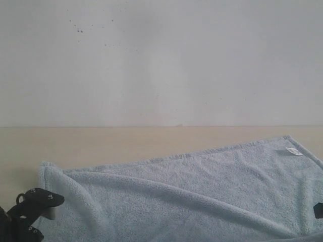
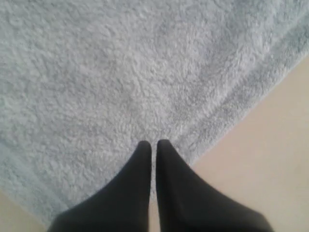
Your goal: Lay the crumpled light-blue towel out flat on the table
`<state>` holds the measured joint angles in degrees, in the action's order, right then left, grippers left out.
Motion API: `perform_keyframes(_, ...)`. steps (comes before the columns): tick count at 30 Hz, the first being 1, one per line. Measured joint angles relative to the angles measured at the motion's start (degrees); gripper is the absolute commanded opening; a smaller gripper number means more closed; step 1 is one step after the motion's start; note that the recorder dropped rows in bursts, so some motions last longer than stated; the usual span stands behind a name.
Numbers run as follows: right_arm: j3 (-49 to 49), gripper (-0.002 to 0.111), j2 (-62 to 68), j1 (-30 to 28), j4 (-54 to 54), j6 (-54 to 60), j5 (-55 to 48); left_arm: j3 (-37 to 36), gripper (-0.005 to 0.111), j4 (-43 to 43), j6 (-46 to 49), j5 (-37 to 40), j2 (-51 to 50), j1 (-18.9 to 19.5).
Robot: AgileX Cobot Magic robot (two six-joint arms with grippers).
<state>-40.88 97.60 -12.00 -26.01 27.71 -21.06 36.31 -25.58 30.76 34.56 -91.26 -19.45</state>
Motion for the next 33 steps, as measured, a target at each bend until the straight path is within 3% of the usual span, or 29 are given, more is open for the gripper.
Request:
perform_keyframes(8, -0.6, 0.0, 1.8, 0.0, -3.4, 0.1, -0.3, -3.4, 0.004, 0.0, 0.0, 2.6, 0.0, 0.0)
perform_keyframes(14, -0.8, 0.0, 0.6, 0.0, -13.1, 8.5, -0.7, 0.5, 0.004, -2.1, 0.4, 3.4, 0.7, 0.0)
perform_keyframes(23, -0.8, 0.0, 1.3, 0.0, -28.5, 25.0, -3.2, 1.9, 0.004, -2.9, 4.9, -6.5, -0.8, 0.0)
perform_keyframes(28, -0.8, 0.0, 0.9, 0.0, -22.4, 23.5, 1.8, 1.5, 0.004, -2.9, 5.2, -6.4, -4.4, 0.0)
perform_keyframes(33, 0.4, 0.0, 0.9, -3.4, -4.2, 8.6, 8.8, 1.5, 0.004, -2.5, 5.4, -4.9, -4.7, 0.0)
